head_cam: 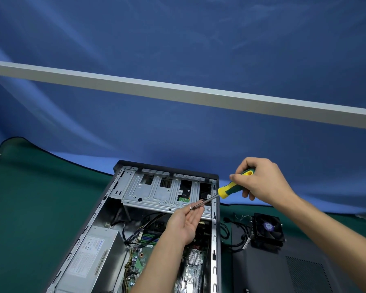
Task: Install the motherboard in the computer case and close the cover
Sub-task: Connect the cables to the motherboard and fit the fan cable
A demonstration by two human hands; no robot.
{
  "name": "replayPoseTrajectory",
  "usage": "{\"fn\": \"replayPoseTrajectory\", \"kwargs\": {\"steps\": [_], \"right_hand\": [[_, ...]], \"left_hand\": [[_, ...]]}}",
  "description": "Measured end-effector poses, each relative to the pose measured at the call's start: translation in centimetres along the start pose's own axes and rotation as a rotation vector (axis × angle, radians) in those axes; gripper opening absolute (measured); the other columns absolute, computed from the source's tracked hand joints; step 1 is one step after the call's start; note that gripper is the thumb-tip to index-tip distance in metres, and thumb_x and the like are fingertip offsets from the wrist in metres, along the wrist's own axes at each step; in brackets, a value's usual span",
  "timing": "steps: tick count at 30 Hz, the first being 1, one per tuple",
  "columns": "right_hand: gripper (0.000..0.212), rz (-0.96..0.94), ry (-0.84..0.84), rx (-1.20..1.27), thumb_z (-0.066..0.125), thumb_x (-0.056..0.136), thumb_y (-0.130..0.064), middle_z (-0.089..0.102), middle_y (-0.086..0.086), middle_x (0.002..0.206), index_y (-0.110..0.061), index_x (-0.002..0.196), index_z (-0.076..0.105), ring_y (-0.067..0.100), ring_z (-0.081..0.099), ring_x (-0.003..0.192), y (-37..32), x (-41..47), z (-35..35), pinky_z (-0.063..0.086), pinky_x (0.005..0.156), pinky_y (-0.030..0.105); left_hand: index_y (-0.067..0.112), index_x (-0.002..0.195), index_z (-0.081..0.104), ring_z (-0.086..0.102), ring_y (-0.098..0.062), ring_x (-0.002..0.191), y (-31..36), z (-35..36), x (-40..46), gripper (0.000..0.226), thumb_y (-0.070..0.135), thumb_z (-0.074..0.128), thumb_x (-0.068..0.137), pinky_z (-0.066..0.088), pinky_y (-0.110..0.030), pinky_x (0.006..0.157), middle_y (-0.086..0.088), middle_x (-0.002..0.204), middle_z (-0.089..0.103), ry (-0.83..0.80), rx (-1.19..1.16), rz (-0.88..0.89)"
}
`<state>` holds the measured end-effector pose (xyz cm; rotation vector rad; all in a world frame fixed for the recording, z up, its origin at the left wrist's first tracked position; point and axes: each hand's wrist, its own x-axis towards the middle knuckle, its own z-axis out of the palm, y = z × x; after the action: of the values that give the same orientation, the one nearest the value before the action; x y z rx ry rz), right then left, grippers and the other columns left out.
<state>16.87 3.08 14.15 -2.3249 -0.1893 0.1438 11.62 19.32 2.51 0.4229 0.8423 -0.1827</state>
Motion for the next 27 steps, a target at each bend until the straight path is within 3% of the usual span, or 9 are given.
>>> {"fn": "replayPoseTrajectory", "kwargs": {"steps": [8,13,16,20,23,27], "right_hand": [[0.018,-0.085,-0.060,-0.019,0.073,0.081,-0.019,0.064,-0.004,0.053,-0.014,0.073,0.059,0.008,0.057,0.040,-0.6,-0.5,0.0,0.048,0.043,0.026],[0.020,-0.202,-0.095,-0.096,0.074,0.081,-0.025,0.065,0.001,0.065,-0.024,0.070,0.057,0.017,0.063,0.056,-1.1,-1.2,0.2,0.052,0.053,0.039],[0.022,-0.282,-0.081,-0.194,0.072,0.081,-0.030,0.061,-0.004,0.065,-0.028,0.069,0.054,0.014,0.059,0.062,-1.1,-1.5,0.7,0.047,0.056,0.035],[0.023,-0.331,-0.073,-0.248,0.071,0.081,-0.034,0.053,-0.011,0.063,-0.029,0.069,0.053,0.002,0.047,0.061,-0.9,-1.5,1.0,0.030,0.050,0.019],[0.023,-0.334,-0.084,-0.256,0.071,0.081,-0.035,0.052,-0.011,0.065,-0.030,0.069,0.052,0.001,0.046,0.062,-0.7,-1.5,1.0,0.029,0.051,0.018],[0.023,-0.362,-0.088,-0.261,0.071,0.081,-0.035,0.052,-0.013,0.069,-0.032,0.070,0.050,0.000,0.046,0.065,-0.4,-1.6,1.0,0.029,0.053,0.018]], "left_hand": [[-0.008,0.093,0.058,0.063,-0.028,0.075,-0.1,-0.4,0.1,0.010,0.001,0.053,0.092,0.047,-0.041,0.084,-0.024,0.092,0.062,0.031,0.048,0.039],[-0.008,0.108,0.055,0.062,-0.027,0.074,-0.4,0.0,0.3,0.018,0.002,0.052,0.093,0.048,-0.042,0.084,-0.023,0.098,0.061,0.074,-0.006,0.055],[-0.009,0.105,0.053,0.061,-0.028,0.071,-0.7,0.2,0.3,0.016,0.003,0.048,0.096,0.048,-0.041,0.085,-0.021,0.085,0.062,0.098,-0.059,0.041],[-0.009,0.103,0.052,0.062,-0.028,0.075,-0.6,0.3,0.2,0.015,0.003,0.046,0.097,0.048,-0.039,0.087,-0.022,0.094,0.061,0.110,-0.099,0.041],[-0.010,0.107,0.050,0.063,-0.028,0.078,-0.5,0.4,0.1,0.016,0.002,0.046,0.097,0.049,-0.038,0.087,-0.023,0.094,0.062,0.102,-0.107,0.036],[-0.012,0.116,0.048,0.064,-0.029,0.098,-0.6,0.6,0.4,0.023,0.002,0.044,0.098,0.049,-0.037,0.086,-0.025,0.106,0.062,0.126,-0.115,0.038]]}}
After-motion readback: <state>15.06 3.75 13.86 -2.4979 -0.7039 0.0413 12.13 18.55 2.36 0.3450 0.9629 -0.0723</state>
